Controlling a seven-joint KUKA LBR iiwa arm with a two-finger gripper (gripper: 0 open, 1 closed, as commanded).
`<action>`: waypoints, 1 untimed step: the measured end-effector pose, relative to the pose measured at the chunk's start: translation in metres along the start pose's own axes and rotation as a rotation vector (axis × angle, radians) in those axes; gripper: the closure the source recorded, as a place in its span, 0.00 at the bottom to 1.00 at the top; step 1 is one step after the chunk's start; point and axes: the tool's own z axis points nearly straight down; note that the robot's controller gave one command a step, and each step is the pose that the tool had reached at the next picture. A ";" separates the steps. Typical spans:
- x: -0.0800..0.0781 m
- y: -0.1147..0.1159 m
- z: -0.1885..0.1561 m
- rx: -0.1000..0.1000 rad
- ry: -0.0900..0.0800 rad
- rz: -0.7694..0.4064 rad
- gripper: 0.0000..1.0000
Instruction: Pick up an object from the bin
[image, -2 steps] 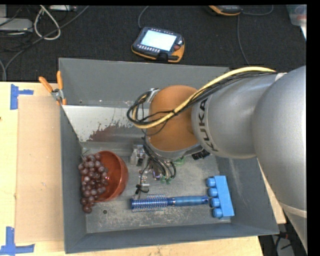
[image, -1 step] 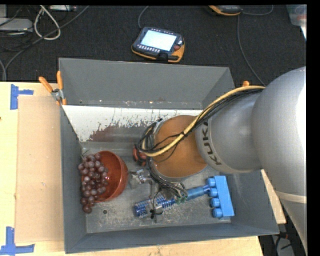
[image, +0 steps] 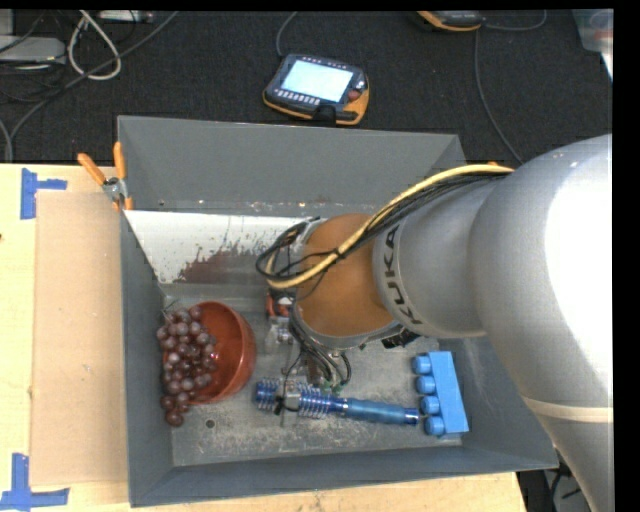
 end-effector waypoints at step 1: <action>0.008 -0.005 -0.005 0.000 0.004 0.068 0.00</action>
Offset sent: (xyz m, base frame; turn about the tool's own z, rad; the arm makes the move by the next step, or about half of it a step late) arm -0.0200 -0.0307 -0.0021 0.1397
